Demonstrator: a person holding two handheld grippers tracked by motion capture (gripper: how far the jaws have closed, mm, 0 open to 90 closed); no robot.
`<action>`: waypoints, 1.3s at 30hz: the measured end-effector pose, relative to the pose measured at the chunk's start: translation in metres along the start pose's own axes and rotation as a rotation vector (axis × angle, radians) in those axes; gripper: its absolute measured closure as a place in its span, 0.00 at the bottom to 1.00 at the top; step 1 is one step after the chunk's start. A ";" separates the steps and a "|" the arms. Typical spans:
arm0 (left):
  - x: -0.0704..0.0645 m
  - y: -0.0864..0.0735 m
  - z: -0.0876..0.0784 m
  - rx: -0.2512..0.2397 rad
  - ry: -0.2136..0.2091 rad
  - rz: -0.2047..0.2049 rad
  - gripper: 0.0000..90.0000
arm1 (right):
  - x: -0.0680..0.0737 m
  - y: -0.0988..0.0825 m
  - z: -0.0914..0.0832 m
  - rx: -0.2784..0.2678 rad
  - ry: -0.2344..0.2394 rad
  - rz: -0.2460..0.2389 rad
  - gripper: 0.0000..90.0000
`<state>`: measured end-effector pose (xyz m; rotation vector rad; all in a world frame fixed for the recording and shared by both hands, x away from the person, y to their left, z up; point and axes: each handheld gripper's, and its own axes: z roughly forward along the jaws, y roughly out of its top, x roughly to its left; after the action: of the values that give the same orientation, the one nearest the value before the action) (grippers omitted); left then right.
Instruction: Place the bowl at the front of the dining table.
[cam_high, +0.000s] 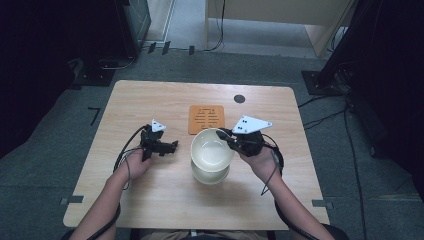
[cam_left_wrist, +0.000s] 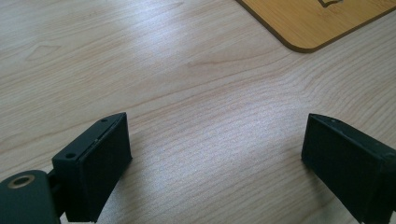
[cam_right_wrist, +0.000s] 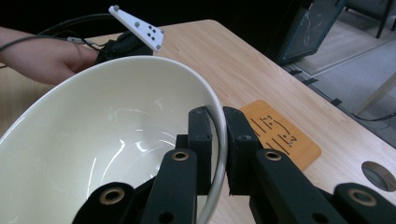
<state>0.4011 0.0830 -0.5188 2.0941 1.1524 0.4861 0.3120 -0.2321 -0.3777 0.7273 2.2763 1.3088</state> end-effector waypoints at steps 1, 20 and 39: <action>0.000 0.000 0.000 0.000 0.000 0.000 0.09 | -0.001 0.001 0.000 0.001 0.002 0.007 0.92; 0.000 0.000 0.000 -0.001 0.000 0.000 0.09 | -0.011 0.008 0.010 0.021 -0.015 0.029 0.92; 0.000 0.000 0.000 -0.003 -0.001 -0.003 0.09 | -0.033 0.014 0.016 -0.006 -0.083 0.045 0.92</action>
<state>0.4010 0.0829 -0.5190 2.0898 1.1535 0.4850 0.3500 -0.2359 -0.3694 0.8194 2.2020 1.2801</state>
